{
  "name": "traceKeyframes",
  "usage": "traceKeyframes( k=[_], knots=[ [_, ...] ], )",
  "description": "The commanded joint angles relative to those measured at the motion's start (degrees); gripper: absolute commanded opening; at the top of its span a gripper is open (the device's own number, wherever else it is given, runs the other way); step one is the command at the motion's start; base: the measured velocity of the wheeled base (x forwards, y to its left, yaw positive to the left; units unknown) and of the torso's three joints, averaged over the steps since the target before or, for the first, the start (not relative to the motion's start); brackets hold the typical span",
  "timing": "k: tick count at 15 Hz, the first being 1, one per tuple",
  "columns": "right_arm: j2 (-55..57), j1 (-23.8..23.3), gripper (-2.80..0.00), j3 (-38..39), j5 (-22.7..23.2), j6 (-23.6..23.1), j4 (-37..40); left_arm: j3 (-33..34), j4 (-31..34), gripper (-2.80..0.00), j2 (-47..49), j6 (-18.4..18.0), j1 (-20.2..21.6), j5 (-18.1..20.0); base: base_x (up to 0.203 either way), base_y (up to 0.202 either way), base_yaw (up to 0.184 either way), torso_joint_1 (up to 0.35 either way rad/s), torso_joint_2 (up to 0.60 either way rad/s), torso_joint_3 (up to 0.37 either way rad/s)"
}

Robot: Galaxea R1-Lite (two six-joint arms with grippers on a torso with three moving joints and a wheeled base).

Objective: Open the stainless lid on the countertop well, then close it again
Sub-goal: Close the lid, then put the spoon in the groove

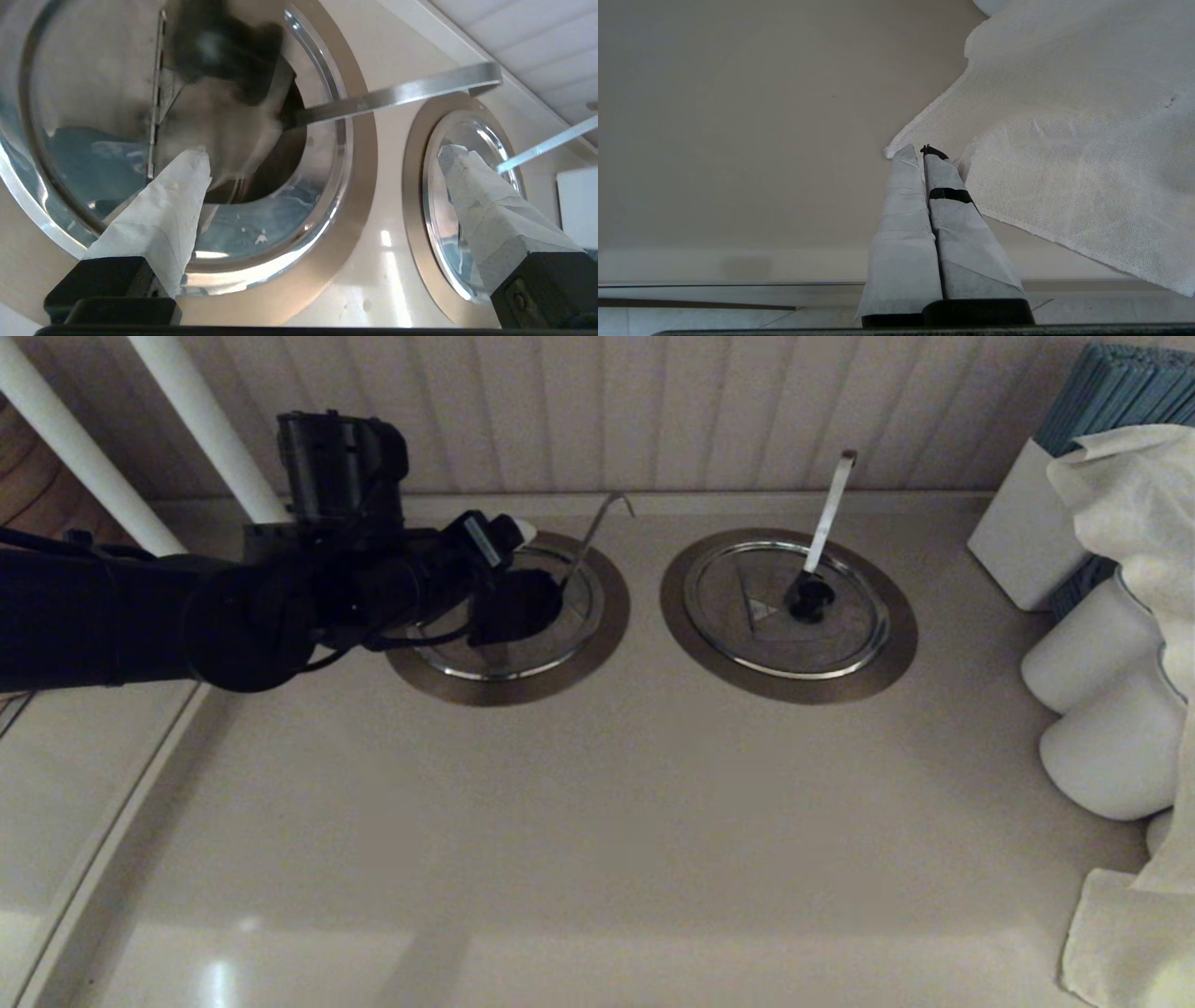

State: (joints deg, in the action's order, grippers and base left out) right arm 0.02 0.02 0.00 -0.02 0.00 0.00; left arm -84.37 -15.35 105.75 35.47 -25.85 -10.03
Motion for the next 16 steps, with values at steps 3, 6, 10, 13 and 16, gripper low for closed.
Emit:
traceKeyframes(
  k=[3, 6, 10, 13, 16],
  knots=[
    [0.06, 0.06, -2.8, 0.0, 0.02, 0.0, 0.0, 0.26, -0.12, 0.0, 0.42, 0.3, -0.87, -0.08, 0.0, 0.0, 0.0, 0.0, 0.0, 0.0],
    [0.06, -0.02, -2.8, 0.0, 0.02, 0.0, 0.0, 0.52, -0.21, 0.0, 0.24, 0.21, -1.3, -0.08, 0.0, 0.0, 0.0, 0.0, 0.0, 0.0],
    [0.06, 0.05, -2.8, 0.0, 0.02, 0.0, 0.0, 0.52, -0.21, 0.0, 0.06, 0.21, -1.24, -0.17, 0.0, 0.0, 0.0, 0.0, 0.0, 0.0],
    [0.06, -0.01, -2.8, 0.0, 0.02, 0.0, 0.0, 0.62, -0.21, 0.0, 0.49, 0.11, -1.22, -0.17, 0.0, 0.0, 0.0, 0.0, 0.0, 0.0],
    [-0.02, -0.02, -2.8, 0.0, 0.02, 0.0, 0.0, 0.98, -0.28, 0.0, 3.35, -0.39, -1.38, -0.17, 0.0, 0.0, 0.0, 0.0, 0.0, 0.0]
  ],
)
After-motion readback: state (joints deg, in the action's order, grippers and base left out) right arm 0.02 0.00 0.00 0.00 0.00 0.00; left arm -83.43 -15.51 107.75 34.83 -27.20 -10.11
